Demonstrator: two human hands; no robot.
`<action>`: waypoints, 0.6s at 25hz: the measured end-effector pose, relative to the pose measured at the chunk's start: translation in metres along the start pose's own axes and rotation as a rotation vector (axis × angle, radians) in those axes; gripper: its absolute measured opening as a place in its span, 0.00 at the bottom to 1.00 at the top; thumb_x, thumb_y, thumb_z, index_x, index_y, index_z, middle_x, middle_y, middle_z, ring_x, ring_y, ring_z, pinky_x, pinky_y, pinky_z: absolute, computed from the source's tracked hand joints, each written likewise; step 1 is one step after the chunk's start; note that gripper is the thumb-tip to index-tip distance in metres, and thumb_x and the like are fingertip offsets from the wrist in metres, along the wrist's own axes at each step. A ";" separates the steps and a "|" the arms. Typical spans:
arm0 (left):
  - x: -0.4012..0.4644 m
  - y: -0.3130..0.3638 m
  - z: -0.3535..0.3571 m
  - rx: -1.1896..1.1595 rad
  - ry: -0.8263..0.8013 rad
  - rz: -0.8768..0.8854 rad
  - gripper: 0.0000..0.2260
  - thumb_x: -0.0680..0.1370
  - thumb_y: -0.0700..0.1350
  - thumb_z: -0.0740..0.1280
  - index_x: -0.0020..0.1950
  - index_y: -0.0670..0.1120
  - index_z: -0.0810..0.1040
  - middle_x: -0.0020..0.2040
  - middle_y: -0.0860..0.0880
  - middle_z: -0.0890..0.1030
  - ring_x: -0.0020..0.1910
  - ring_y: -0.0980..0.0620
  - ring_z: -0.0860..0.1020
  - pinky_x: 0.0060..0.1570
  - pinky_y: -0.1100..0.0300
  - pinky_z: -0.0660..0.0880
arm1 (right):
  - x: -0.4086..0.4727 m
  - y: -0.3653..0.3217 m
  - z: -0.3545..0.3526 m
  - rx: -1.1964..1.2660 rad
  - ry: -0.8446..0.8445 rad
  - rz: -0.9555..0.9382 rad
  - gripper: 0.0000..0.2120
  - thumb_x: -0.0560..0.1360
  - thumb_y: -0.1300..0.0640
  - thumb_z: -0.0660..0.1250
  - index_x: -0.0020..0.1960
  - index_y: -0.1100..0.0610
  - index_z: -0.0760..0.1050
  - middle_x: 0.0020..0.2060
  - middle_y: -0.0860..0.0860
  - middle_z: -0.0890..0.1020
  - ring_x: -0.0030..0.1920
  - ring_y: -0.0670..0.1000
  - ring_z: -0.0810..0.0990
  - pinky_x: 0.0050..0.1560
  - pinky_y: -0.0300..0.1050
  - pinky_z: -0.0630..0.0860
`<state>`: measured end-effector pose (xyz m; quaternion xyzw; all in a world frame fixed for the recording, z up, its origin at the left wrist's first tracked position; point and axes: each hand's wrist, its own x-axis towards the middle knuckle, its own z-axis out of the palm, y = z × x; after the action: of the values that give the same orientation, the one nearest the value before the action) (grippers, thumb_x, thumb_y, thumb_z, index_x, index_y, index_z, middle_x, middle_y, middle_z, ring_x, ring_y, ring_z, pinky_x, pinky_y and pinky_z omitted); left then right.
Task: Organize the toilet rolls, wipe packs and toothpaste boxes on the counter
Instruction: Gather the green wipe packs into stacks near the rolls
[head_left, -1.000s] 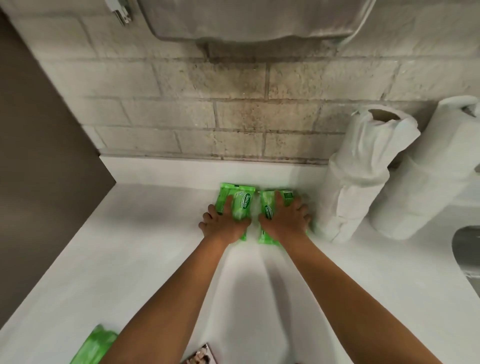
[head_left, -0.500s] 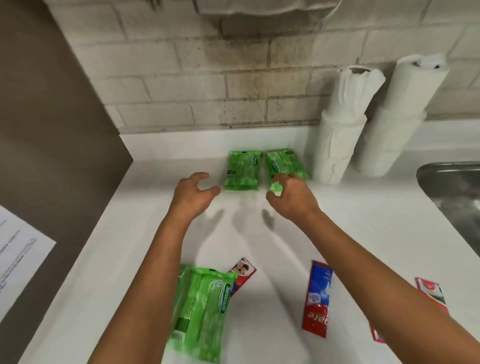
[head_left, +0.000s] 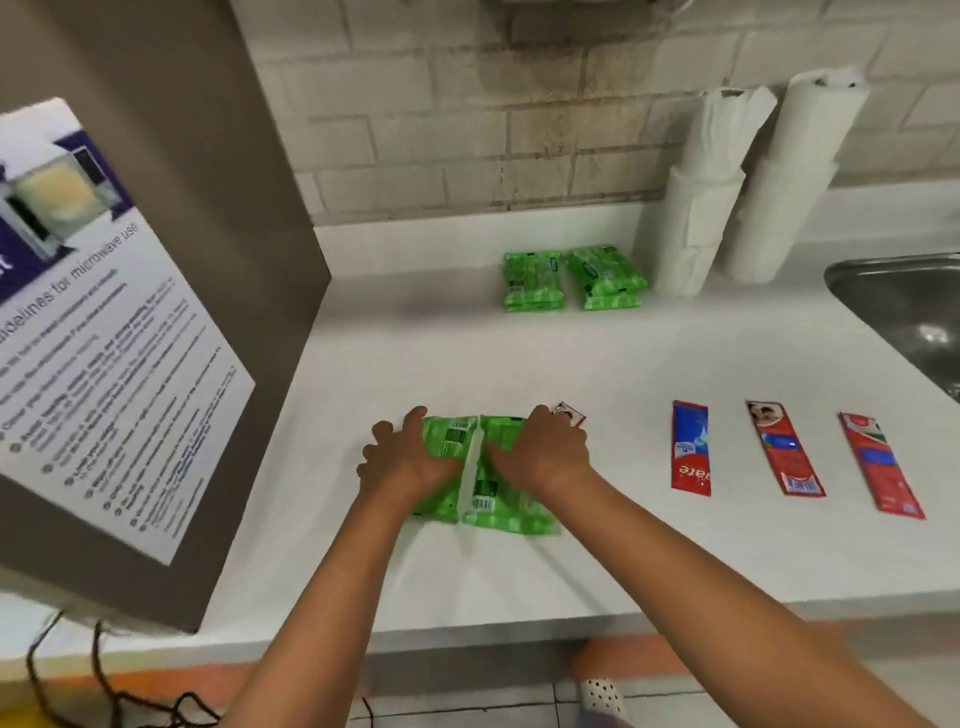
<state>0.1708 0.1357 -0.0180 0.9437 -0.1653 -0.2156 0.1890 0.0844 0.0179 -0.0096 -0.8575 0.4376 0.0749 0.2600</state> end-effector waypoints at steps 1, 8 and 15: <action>-0.006 -0.006 0.005 0.006 -0.023 0.004 0.38 0.70 0.55 0.68 0.75 0.56 0.52 0.71 0.41 0.60 0.69 0.38 0.64 0.67 0.48 0.65 | -0.008 -0.004 0.011 0.006 0.003 0.037 0.39 0.68 0.36 0.66 0.67 0.62 0.61 0.64 0.59 0.69 0.65 0.60 0.70 0.56 0.51 0.74; -0.021 -0.034 0.027 0.081 0.031 0.107 0.41 0.66 0.65 0.66 0.74 0.54 0.54 0.67 0.42 0.68 0.66 0.40 0.66 0.64 0.50 0.67 | -0.026 -0.013 0.048 -0.115 0.021 0.125 0.52 0.69 0.38 0.67 0.75 0.61 0.38 0.70 0.64 0.56 0.67 0.63 0.62 0.58 0.58 0.73; -0.012 -0.039 0.026 0.027 0.040 0.145 0.40 0.66 0.58 0.70 0.74 0.52 0.57 0.66 0.41 0.67 0.65 0.39 0.65 0.65 0.49 0.65 | -0.030 -0.013 0.051 -0.099 0.030 0.129 0.50 0.68 0.43 0.67 0.75 0.60 0.38 0.69 0.63 0.57 0.65 0.64 0.62 0.58 0.57 0.74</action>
<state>0.1574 0.1670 -0.0526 0.9358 -0.2322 -0.1802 0.1946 0.0812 0.0718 -0.0374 -0.8404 0.4915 0.1003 0.2052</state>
